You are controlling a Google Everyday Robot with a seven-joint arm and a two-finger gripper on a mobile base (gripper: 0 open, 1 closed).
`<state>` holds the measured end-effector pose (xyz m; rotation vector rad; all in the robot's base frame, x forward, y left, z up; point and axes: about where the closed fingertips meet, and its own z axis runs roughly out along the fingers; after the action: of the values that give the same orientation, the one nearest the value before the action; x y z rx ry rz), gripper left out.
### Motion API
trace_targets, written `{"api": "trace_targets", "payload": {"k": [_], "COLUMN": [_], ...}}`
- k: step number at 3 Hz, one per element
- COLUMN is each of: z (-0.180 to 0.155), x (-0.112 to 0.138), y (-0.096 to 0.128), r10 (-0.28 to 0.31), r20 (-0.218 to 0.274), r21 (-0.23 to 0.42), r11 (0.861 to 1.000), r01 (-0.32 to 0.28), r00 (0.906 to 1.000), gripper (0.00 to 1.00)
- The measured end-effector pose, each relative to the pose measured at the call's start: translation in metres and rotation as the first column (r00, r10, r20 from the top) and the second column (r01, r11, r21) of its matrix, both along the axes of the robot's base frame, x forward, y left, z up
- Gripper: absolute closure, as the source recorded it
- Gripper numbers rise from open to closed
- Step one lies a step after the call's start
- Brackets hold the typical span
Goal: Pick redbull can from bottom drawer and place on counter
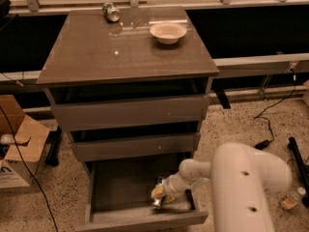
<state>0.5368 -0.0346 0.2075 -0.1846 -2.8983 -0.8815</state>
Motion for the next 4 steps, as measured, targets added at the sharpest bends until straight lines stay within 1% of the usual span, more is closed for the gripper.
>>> {"api": "trace_targets", "payload": {"k": [1,2,3,4], "z": [0.060,0.162,0.251,0.342], "x": [-0.026,-0.044,-0.035,-0.055], "y": [-0.020,-0.050,-0.067,-0.066], "r10": [0.075,0.162,0.213,0.206], "r20": [0.073,0.250,0.405,0.499], "r21": [0.116,0.185,0.134,0.103], "r11": [0.990,0.960,0.948,0.950], "r01": [-0.083,-0.211,-0.288,-0.293], "r00": [0.9945,0.9545,0.8894,0.8420], "gripper": [1.00,1.00,1.00,1.00]}}
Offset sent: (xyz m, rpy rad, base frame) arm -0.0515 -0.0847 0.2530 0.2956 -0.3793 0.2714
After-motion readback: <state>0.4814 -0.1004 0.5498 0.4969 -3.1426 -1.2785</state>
